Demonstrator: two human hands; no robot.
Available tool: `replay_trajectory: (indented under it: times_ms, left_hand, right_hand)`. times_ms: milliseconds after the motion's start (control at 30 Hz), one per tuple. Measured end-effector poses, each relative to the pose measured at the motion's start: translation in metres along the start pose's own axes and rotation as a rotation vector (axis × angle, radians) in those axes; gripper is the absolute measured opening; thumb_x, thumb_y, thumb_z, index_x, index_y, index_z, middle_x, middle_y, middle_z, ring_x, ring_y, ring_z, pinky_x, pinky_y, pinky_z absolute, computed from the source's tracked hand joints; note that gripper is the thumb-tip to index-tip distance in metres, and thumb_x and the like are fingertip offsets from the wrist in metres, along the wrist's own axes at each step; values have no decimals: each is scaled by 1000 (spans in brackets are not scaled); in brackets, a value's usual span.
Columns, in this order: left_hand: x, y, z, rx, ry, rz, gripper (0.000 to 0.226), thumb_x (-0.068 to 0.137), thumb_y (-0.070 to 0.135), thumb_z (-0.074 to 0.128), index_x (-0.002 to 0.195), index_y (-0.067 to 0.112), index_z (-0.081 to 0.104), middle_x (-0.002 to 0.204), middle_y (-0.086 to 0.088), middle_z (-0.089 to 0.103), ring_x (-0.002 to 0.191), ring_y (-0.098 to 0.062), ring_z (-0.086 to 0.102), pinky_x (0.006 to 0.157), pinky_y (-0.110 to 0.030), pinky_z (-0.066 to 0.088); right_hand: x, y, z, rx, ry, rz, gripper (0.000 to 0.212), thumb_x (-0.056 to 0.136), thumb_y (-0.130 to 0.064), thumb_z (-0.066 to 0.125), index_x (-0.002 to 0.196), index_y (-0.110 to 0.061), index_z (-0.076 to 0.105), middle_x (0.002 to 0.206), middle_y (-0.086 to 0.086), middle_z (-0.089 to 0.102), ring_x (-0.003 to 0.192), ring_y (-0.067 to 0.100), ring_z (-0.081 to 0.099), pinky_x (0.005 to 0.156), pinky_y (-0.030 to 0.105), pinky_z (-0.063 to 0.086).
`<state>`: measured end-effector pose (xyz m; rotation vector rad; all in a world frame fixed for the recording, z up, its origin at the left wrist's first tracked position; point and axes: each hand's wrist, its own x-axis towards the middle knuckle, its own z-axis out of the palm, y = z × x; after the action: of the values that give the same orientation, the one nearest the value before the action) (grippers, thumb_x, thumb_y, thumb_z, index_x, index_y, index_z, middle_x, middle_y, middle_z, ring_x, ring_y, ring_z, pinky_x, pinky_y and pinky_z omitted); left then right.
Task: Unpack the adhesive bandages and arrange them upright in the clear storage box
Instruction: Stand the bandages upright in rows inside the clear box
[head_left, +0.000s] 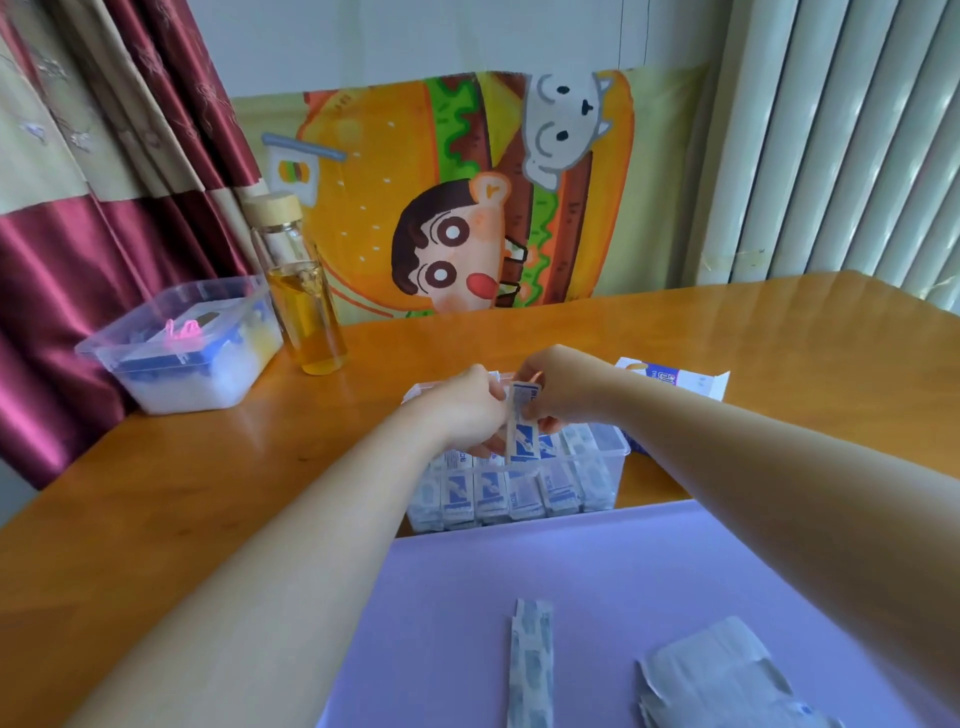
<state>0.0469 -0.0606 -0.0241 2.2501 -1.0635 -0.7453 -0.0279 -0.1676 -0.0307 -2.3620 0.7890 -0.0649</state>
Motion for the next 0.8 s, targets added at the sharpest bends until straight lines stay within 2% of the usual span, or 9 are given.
replay_trajectory:
  times_ms: [67,233,400,467,533,600,667,800]
  left_hand:
    - [2,0,1,38,-32,-7,19,96,9,34,86,20,46,89,-8,71,82,-17,70,82,-36,57]
    - [4,0,3,60,-85,-43,19,96,6,34,102,16,50,92,-3,60,85,-18,67,85,-33,56]
    - [9,-3,6,143,-166,-65,17,95,12,39,105,15,53,111,-8,61,105,-23,62,94,-39,50]
    - [10,-5,6,168,-167,-64,17,95,13,40,103,15,55,112,-8,62,104,-23,61,92,-38,49]
    - [10,-6,6,218,-157,-55,17,94,15,42,101,16,57,110,-8,63,100,-23,61,88,-38,50]
    - [11,-7,5,247,-153,-49,16,92,13,44,100,16,58,110,-9,63,101,-25,61,90,-39,52]
    - [11,-8,5,221,-175,-55,17,92,10,45,101,14,59,109,-9,62,99,-24,64,89,-42,54]
    - [12,-8,8,269,-200,-46,18,93,9,44,100,14,59,102,-7,69,90,-19,69,88,-35,53]
  right_hand:
    - [5,1,4,-53,-52,-1,29,86,-4,63,115,-5,58,93,14,70,75,22,69,72,31,59]
    - [16,5,13,-163,-112,-9,30,86,-15,65,117,-12,62,91,9,74,72,12,70,80,26,56]
    - [15,5,16,-213,-150,-17,33,88,-11,63,120,-5,59,98,14,72,47,3,59,59,15,51]
    - [15,4,19,-241,-155,-25,31,89,-12,62,118,-4,60,100,14,71,55,7,63,63,18,53]
    - [15,3,21,-325,-147,-51,29,90,-15,61,116,-3,62,105,14,70,80,19,69,76,26,54]
    - [15,3,23,-442,-126,-80,30,91,-20,58,115,-4,64,110,15,68,100,26,65,87,32,52]
    - [15,2,26,-537,-125,-103,31,91,-23,57,116,-5,64,111,13,66,102,25,63,88,32,49]
    - [15,2,28,-640,-121,-122,34,90,-28,59,118,-9,63,112,9,65,86,20,56,83,29,49]
